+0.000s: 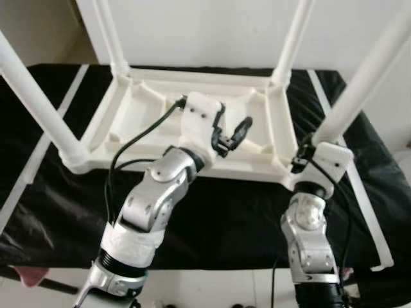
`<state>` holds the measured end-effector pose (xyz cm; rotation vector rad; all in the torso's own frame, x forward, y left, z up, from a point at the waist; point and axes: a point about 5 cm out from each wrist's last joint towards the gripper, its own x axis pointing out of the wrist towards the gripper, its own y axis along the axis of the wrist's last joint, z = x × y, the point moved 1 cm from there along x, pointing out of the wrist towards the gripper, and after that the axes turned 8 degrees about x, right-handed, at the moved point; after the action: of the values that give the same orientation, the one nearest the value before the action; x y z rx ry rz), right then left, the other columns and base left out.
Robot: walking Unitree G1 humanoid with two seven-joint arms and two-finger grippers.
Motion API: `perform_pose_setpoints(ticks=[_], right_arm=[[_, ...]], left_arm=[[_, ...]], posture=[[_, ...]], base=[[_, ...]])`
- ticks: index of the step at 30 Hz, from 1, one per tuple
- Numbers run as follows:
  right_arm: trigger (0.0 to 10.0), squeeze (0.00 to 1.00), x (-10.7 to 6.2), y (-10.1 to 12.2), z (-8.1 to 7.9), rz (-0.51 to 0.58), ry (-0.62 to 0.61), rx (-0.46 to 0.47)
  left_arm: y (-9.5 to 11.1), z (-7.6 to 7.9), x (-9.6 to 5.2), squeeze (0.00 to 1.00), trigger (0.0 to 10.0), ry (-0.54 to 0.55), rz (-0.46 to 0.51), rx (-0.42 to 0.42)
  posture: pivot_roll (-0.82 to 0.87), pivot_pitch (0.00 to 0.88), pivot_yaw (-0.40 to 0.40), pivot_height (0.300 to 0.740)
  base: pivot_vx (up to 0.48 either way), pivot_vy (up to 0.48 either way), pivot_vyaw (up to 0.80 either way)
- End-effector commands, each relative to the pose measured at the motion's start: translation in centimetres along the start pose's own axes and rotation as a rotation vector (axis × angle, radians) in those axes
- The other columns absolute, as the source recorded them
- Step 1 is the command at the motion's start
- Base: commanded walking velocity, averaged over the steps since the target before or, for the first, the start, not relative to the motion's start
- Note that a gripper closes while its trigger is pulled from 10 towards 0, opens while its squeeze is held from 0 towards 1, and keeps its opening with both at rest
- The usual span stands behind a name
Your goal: Building children table
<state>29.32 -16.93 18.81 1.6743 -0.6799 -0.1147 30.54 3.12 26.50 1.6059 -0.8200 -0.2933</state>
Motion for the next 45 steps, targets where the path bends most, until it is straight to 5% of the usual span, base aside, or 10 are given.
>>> perform_pose_setpoints(ticks=[1,13,14,16,27,28,30,32,34,45], right_arm=[[10.0,0.0,-1.0,-4.3,3.5,-0.203,-0.15,-0.104],[10.0,0.0,-1.0,-4.2,3.5,-0.192,-0.162,-0.056],[10.0,0.83,-1.0,-4.0,3.5,-0.185,-0.142,-0.023],[10.0,1.0,-1.0,-3.7,3.2,-0.175,-0.099,0.02],[10.0,1.0,0.2,-2.3,2.8,-0.116,0.099,0.044],[10.0,0.34,0.5,-2.2,2.8,-0.112,0.144,0.027],[10.0,0.0,0.9,-2.3,2.6,-0.123,0.214,0.018],[10.0,0.0,1.3,-2.1,2.6,-0.112,0.261,0.002],[0.0,0.0,2.4,-1.7,2.6,-0.106,0.355,0.011],[0.0,0.0,3.9,-0.9,1.5,-0.101,0.54,0.037]], left_arm=[[0.3,0.4,0.1,0.0,10.0,-0.065,0.017,0.004],[0.2,0.7,0.1,0.0,10.0,-0.08,0.016,0.003],[0.2,0.8,0.1,0.0,10.0,-0.082,0.017,0.003],[0.2,0.8,0.1,0.0,10.0,-0.083,0.018,0.003],[0.2,1.0,0.1,0.0,10.0,-0.086,0.019,-0.001],[0.2,1.0,0.1,0.0,10.0,-0.086,0.02,-0.002],[0.2,1.1,0.1,0.0,10.0,-0.087,0.021,-0.003],[0.2,1.1,0.2,0.0,10.0,-0.088,0.021,-0.004],[0.3,1.1,0.3,0.0,10.0,-0.088,0.025,-0.005],[0.4,0.8,0.3,0.0,10.0,-0.072,0.026,-0.001]], posture=[[-0.13,0.159,0.018,0.74],[-0.13,0.143,0.015,0.74],[-0.13,0.14,0.016,0.74],[-0.13,0.139,0.015,0.74],[-0.14,0.136,0.014,0.74],[-0.14,0.136,0.014,0.74],[-0.15,0.137,0.015,0.74],[-0.15,0.141,0.015,0.74],[-0.15,0.146,0.014,0.74],[-0.13,0.144,0.013,0.74]], base=[[0.0,0.0,0.0],[0.0,0.0,0.0],[0.0,0.0,0.0],[0.0,0.0,0.0],[0.0,0.0,0.0],[0.0,0.0,0.0],[0.0,0.0,0.0],[0.0,0.0,0.0],[0.0,0.0,0.0],[0.0,0.0,0.0]])
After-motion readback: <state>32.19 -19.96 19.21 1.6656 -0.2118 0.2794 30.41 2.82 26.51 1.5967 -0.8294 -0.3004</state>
